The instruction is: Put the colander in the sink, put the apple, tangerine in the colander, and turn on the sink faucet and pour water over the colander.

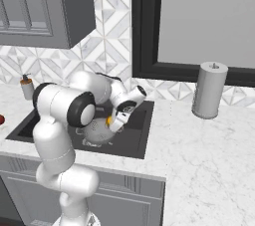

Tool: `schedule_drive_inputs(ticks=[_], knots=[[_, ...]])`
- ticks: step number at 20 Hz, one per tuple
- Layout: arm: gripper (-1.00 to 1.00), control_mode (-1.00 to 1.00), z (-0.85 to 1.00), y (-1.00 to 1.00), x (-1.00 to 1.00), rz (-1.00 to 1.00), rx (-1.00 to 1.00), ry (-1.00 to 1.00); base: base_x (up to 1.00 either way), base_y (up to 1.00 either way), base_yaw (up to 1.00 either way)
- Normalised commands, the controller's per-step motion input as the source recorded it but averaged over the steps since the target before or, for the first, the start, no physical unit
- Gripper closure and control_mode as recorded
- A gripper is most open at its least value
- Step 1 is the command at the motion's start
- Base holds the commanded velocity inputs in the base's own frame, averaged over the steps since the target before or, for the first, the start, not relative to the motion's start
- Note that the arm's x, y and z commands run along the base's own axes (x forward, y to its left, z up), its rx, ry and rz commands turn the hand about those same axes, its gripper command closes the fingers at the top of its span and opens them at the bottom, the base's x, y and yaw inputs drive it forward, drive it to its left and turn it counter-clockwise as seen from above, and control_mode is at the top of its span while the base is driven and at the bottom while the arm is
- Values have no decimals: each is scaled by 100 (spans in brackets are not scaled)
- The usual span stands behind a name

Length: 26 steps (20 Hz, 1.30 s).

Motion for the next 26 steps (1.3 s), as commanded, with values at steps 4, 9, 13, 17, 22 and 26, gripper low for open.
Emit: schedule_drive_inputs(ticks=[4,9,13,17,22,26], knots=[[100,-100,-38,16,0,7,10,-29,0,0,0],[100,-100,-14,15,8,5,7,-20,0,0,0],[100,-100,-14,21,30,9,0,-9,0,0,0],[100,-100,-27,8,37,6,0,-2,0,0,0],[100,-100,-55,1,29,2,0,0,0,0,0],[100,-100,-42,0,29,0,0,0,0,0,0]])
